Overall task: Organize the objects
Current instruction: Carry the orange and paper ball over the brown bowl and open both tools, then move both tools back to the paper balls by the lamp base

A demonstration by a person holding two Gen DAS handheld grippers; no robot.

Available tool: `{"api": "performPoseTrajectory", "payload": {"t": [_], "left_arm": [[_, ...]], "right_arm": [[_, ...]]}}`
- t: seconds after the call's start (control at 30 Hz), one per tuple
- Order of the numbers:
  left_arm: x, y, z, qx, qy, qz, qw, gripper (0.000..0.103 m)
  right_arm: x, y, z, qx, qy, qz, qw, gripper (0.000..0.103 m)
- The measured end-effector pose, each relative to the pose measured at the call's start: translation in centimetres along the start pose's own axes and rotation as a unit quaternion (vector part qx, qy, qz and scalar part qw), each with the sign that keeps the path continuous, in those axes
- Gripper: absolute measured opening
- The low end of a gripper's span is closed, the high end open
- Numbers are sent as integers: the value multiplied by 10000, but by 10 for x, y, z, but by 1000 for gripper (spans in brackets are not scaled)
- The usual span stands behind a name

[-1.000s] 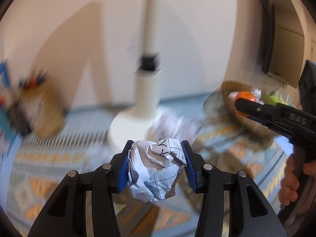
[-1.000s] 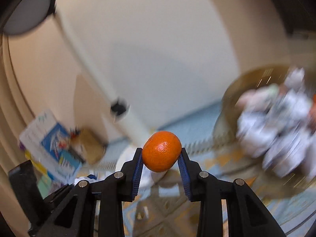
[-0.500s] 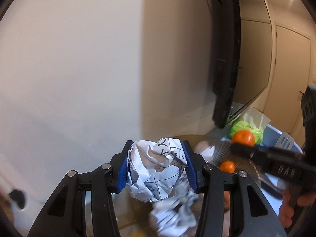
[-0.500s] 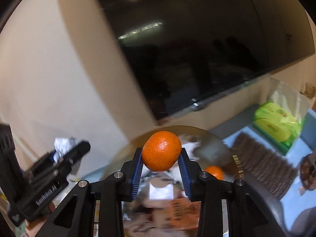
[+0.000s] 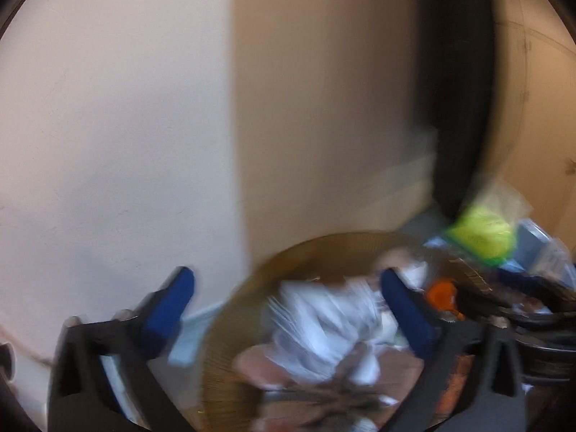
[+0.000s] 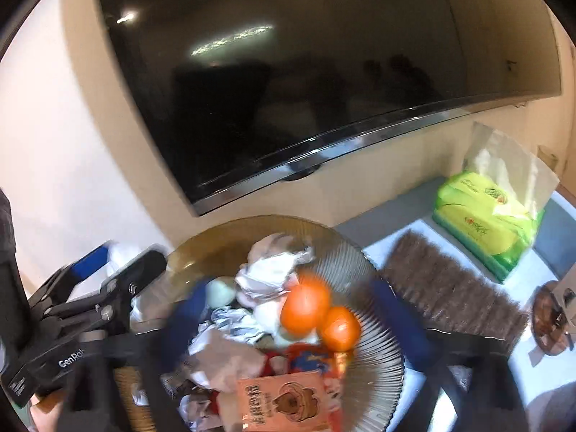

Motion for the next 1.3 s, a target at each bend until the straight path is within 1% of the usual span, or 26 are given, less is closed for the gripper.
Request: {"api": "performPoseTrajectory", "payload": {"t": [0.1, 0.23, 0.3, 0.37, 0.47, 0.53, 0.6, 0.63, 0.7, 0.77, 0.83, 0.9, 0.93, 1.0, 1.03, 1.1, 1.13, 1.2, 1.23, 1.3], "left_arm": [[3, 9, -2, 200, -8, -163, 9997, 103], [7, 9, -13, -19, -106, 35, 9999, 102], [9, 9, -20, -58, -151, 93, 9998, 102], [12, 14, -29, -110, -158, 134, 9997, 102], [14, 23, -47, -195, -223, 168, 9994, 102], [12, 31, -61, -341, -320, 199, 9987, 102], [14, 48, -78, -518, -395, 193, 9977, 102], [16, 60, -87, -602, -439, 173, 9971, 102], [16, 81, -107, -723, -514, 118, 9960, 102], [17, 112, -132, -888, -589, 37, 9943, 102], [19, 146, -157, -1165, -649, -54, 9910, 102], [24, 175, -174, -1387, -656, -154, 9880, 102], [30, 196, -185, -1531, -630, -250, 9859, 102], [46, 224, -197, -1647, -530, -390, 9841, 102], [52, 234, -200, -1668, -463, -442, 9839, 102], [76, 256, -202, -1677, -266, -570, 9838, 102], [91, 265, -200, -1676, -124, -647, 9837, 102], [117, 275, -193, -1621, 116, -766, 9837, 102], [136, 281, -189, -1538, 263, -903, 9836, 102], [168, 278, -182, -1291, 460, -1034, 9852, 102]], "right_arm": [[-2, -5, -7, -263, -107, 153, 9995, 103], [-5, -1, -11, -261, -112, 166, 9995, 103], [-4, 5, -15, -233, -134, 121, 9996, 103], [-3, 13, -20, -221, -161, 104, 9996, 103], [1, 27, -26, -316, -96, 80, 9994, 103], [3, 41, -32, -293, -117, 4, 9995, 103], [4, 53, -37, -324, -144, -29, 9994, 103], [5, 67, -42, -380, -153, -27, 9992, 103], [6, 84, -44, -476, -142, -22, 9988, 103], [11, 106, -43, -609, -78, -66, 9981, 103], [18, 132, -39, -719, 22, -190, 9972, 103], [28, 162, -37, -791, 126, -362, 9961, 103], [35, 181, -33, -853, 210, -487, 9949, 103], [46, 204, -27, -931, 334, -644, 9930, 103], [56, 221, -20, -983, 440, -780, 9911, 103], [70, 241, -10, -1034, 625, -972, 9879, 103], [83, 254, 0, -1068, 784, -1132, 9847, 103], [101, 267, 13, -1074, 1014, -1326, 9801, 103], [116, 274, 23, -1066, 1174, -1444, 9767, 103], [134, 280, 33, -1064, 1259, -1559, 9739, 103]]}}
Point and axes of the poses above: each gripper's, at about its wrist camera, not at the fingertips, and z roughly the way its jaws point, y to its left, x to its underside, the point moved 3 cm from there along z, roughly the way its jaws point, and after that the axes turned 7 degrees about -x, right-handed, at the moved point
